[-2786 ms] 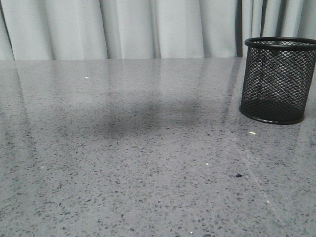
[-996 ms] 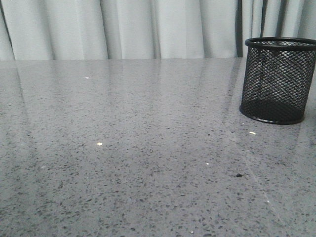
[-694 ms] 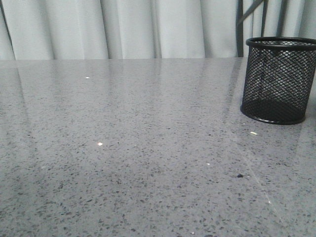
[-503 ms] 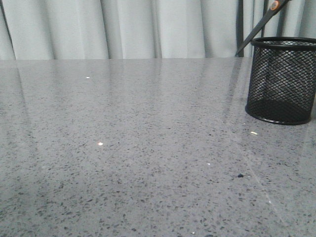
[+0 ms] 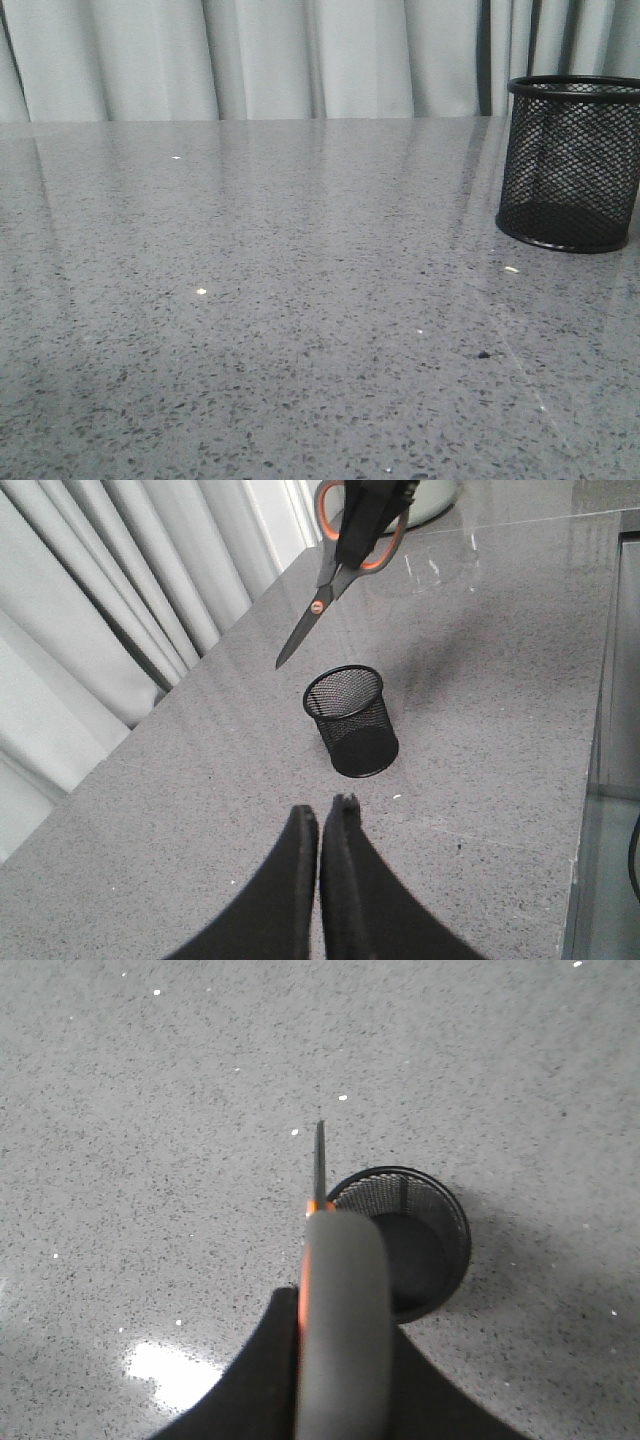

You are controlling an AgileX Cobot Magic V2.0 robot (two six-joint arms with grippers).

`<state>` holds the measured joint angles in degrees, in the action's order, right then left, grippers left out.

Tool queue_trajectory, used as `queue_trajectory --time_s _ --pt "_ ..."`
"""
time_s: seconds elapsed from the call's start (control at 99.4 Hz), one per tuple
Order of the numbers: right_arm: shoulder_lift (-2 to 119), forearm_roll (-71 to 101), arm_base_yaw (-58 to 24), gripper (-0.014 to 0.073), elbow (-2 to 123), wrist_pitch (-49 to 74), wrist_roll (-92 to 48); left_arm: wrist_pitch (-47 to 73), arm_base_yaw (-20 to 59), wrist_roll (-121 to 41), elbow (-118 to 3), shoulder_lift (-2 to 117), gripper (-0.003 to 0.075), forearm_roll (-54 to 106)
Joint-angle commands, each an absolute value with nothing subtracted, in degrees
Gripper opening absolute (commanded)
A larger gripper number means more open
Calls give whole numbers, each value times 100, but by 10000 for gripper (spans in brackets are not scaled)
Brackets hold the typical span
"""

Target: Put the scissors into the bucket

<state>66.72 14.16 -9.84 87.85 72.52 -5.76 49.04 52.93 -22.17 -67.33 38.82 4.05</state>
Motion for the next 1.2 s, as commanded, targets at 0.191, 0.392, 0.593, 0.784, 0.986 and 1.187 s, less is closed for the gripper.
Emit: queue_trajectory --time_s 0.191,0.392,0.593,0.784,0.986,1.187 --pt "6063 1257 -951 -64 8353 7423 -545 4440 5327 -2151 -6863 3900 -20 408" --pt "5970 1188 -951 -64 7947 7423 -529 4440 5327 -2151 -6863 3900 -20 408" --pt "6308 1175 -951 -64 7811 7423 -529 4440 5327 -2151 -6863 3900 -20 408" --pt "6967 1200 -951 -64 7811 7423 -529 4440 5327 -2151 -6863 3900 -20 408" --pt "7530 1297 -951 -64 7811 7423 -529 4440 5327 -2151 -6863 3900 -20 408" --pt "7730 1309 -951 -50 7990 7423 -529 4440 5327 -2151 -6863 3900 -20 432"
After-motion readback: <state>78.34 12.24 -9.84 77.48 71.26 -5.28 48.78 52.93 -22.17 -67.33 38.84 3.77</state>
